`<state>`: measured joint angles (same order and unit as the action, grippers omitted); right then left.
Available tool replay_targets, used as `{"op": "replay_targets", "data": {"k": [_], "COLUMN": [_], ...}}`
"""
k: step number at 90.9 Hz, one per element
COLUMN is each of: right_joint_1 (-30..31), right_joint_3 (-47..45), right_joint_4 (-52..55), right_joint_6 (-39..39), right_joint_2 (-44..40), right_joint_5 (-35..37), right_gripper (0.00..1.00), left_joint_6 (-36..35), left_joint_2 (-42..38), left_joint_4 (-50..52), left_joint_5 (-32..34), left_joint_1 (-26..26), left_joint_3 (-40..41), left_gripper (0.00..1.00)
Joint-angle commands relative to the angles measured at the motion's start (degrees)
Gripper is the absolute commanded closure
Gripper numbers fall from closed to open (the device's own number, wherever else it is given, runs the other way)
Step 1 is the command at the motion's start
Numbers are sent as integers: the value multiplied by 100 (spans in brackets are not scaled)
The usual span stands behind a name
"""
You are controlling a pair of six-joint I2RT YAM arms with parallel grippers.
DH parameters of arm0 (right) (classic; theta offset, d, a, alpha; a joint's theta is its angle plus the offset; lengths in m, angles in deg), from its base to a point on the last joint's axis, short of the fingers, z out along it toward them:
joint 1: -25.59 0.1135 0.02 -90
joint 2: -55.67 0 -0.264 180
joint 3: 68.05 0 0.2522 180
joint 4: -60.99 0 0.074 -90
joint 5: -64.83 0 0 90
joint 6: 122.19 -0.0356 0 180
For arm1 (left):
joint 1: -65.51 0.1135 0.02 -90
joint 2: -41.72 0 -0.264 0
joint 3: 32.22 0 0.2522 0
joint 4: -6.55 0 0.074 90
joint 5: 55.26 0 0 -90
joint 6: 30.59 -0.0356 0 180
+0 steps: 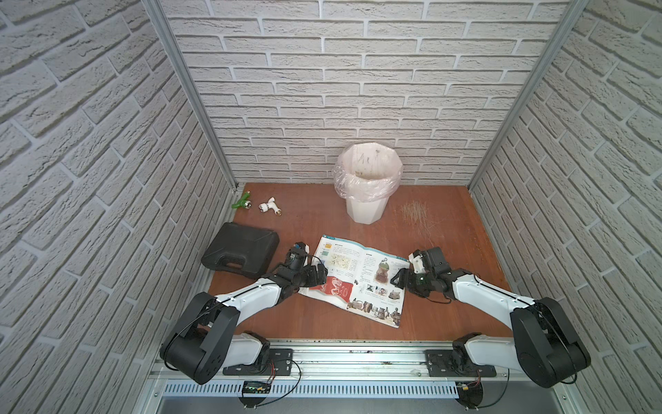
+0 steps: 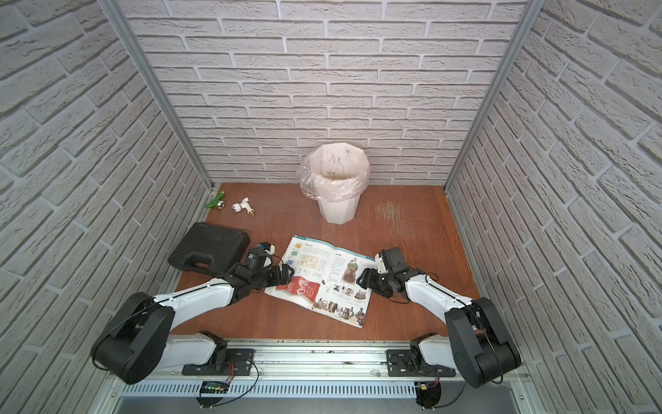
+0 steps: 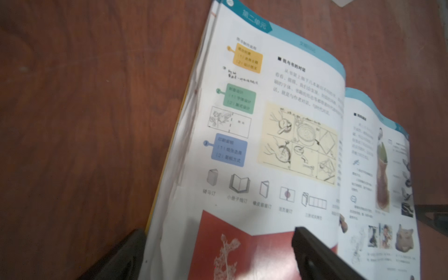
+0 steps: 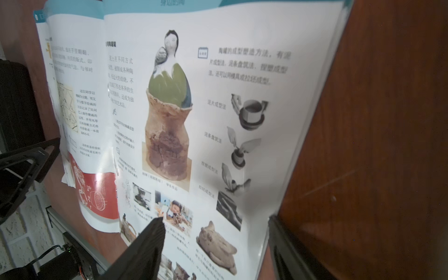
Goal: Peel off the used sticky note
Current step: Close the book at the center of the board.
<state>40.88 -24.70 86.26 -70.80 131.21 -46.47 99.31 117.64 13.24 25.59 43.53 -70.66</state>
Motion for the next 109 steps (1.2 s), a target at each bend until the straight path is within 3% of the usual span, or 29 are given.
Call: {"op": "replay_targets", "data": {"k": [1,29,58,78,109], "right_joint_1": [-21,-95,-168,-455,-1199], "right_joint_3": [-172,-108,-21,275,910], "right_joint_4": [-326,-521,-538,311,1702], "right_joint_6": [-173,-217,-215,153,722], "right_joint_2": [383,685,687,-5,-1239], "right_joint_5": [-120,-242,-358,-169,314], "right_gripper": [29,29,29,27,25], "left_joint_6": [163,424,492,458,304], "left_joint_2": [318,837,1279,1505,1286], "left_joint_4": [-320,-1677,-1965,-1804,-1324], "left_joint_5": [-799,-1410,-1607,-1701,-1898], "left_joint_1": [-229,-723,-1554,-2138,-2521], "left_joint_3": [353,397,-520,-1371,-2203], "left_gripper": [2,2,2,2,2]}}
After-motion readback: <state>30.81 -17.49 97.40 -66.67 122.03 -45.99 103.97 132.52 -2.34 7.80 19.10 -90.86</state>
